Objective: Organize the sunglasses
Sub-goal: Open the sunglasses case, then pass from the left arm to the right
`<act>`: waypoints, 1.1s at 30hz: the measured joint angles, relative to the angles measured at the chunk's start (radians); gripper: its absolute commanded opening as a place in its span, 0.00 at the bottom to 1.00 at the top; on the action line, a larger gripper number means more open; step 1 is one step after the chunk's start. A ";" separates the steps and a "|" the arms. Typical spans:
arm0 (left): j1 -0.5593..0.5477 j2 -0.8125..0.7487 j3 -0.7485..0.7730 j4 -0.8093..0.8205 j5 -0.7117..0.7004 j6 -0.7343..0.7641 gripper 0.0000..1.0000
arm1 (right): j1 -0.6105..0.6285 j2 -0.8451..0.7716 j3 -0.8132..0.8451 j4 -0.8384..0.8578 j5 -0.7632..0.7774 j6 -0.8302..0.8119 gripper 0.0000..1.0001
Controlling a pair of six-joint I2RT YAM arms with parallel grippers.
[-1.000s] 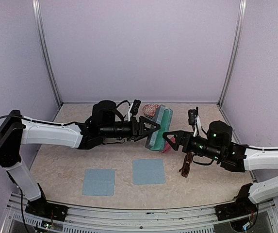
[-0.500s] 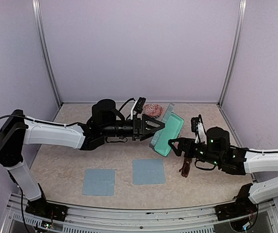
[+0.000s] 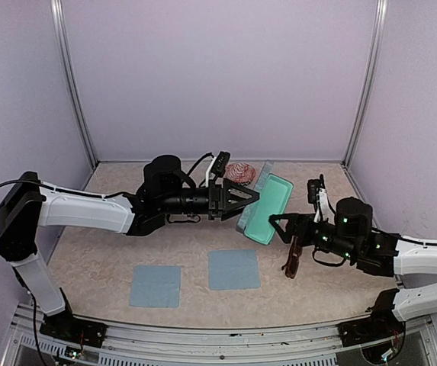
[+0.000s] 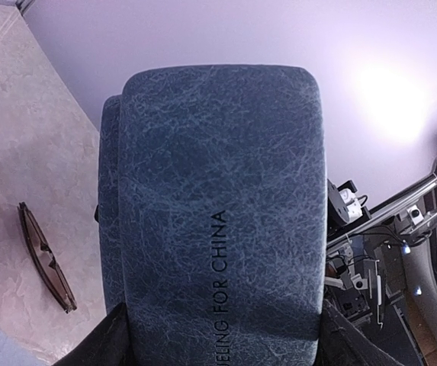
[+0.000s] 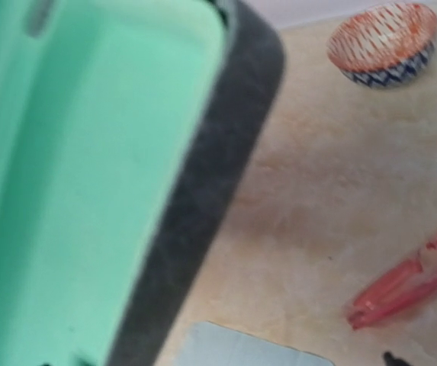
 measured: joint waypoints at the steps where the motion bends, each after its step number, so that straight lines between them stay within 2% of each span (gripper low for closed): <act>1: -0.001 0.000 0.002 0.002 0.005 0.002 0.00 | 0.000 -0.018 -0.004 0.000 -0.007 -0.009 0.91; 7: 0.003 -0.007 0.005 0.000 0.026 0.025 0.00 | -0.003 -0.127 -0.019 -0.016 -0.022 -0.076 0.94; 13: 0.044 -0.031 0.006 -0.087 0.025 0.091 0.00 | -0.004 -0.216 -0.019 -0.042 0.008 -0.204 0.96; 18: 0.086 -0.046 0.028 -0.227 0.047 0.165 0.00 | -0.005 -0.227 -0.012 -0.081 0.036 -0.352 0.98; 24: 0.117 -0.059 0.090 -0.476 0.125 0.289 0.00 | -0.006 -0.212 0.031 -0.118 0.018 -0.507 0.97; 33: 0.115 -0.093 0.102 -0.754 0.243 0.413 0.00 | -0.006 -0.152 0.067 -0.096 -0.141 -0.668 0.93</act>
